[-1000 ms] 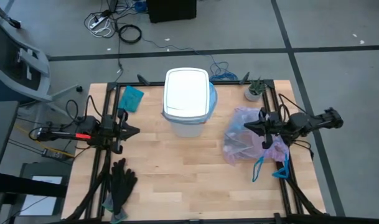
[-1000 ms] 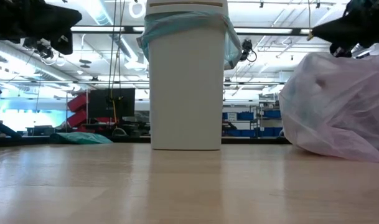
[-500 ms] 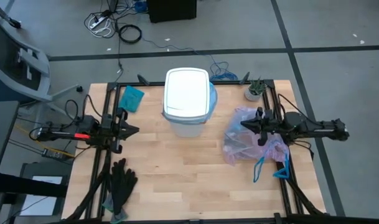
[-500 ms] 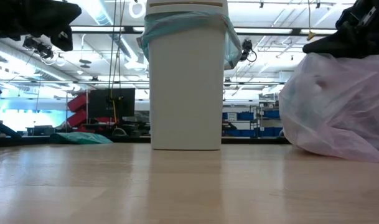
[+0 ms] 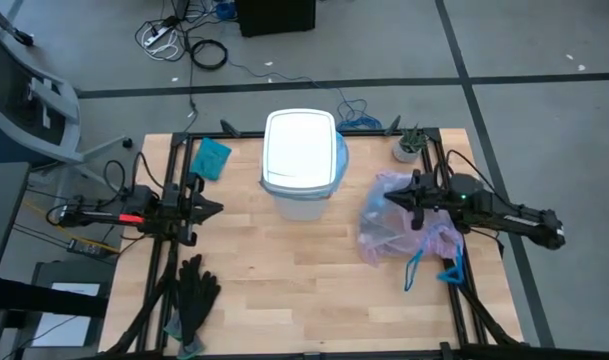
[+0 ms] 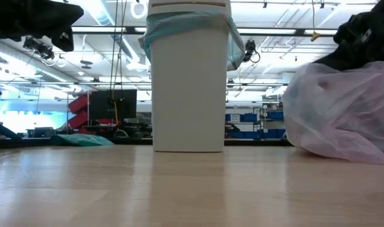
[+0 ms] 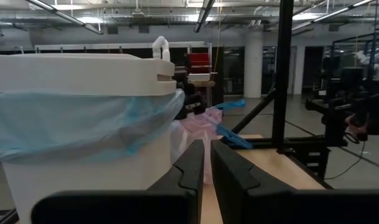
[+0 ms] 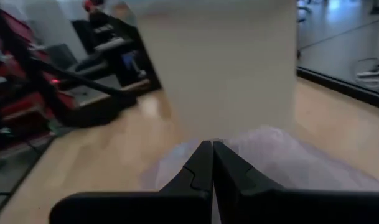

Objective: Place trash/remove bag and relplace
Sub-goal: Return to Home Position

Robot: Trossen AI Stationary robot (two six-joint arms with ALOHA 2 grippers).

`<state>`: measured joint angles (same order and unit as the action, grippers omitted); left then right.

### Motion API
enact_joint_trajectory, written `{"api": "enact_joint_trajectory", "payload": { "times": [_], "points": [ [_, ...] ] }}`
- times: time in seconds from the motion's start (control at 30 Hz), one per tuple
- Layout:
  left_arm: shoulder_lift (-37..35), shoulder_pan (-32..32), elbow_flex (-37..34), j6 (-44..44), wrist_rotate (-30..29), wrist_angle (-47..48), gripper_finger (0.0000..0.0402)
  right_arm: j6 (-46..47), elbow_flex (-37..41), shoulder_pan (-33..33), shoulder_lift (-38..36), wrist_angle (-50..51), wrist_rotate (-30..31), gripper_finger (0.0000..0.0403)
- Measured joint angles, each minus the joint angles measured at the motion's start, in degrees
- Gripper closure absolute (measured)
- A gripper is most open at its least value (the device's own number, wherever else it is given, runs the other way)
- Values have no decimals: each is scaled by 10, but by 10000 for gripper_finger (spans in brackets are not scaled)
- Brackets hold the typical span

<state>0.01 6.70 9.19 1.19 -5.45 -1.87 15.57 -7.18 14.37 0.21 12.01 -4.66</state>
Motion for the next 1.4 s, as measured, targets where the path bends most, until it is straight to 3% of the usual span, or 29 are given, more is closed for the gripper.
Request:
{"api": "enact_joint_trajectory", "payload": {
  "times": [0.2,0.5,0.73,1.1,1.4],
  "points": [
    [0,0,0,13,-9,3,362,-12,0,1,0,-2,54,402],
    [0,0,0,17,-14,3,362,18,9,-1,0,68,71,399],
    [0,0,0,19,-15,3,362,4,11,-1,0,59,139,402],
    [0,0,-6,42,-14,2,362,23,11,-1,0,58,83,399],
    [0,0,-87,-4,21,-86,362,18,13,-1,0,19,64,401]
  ]
}}
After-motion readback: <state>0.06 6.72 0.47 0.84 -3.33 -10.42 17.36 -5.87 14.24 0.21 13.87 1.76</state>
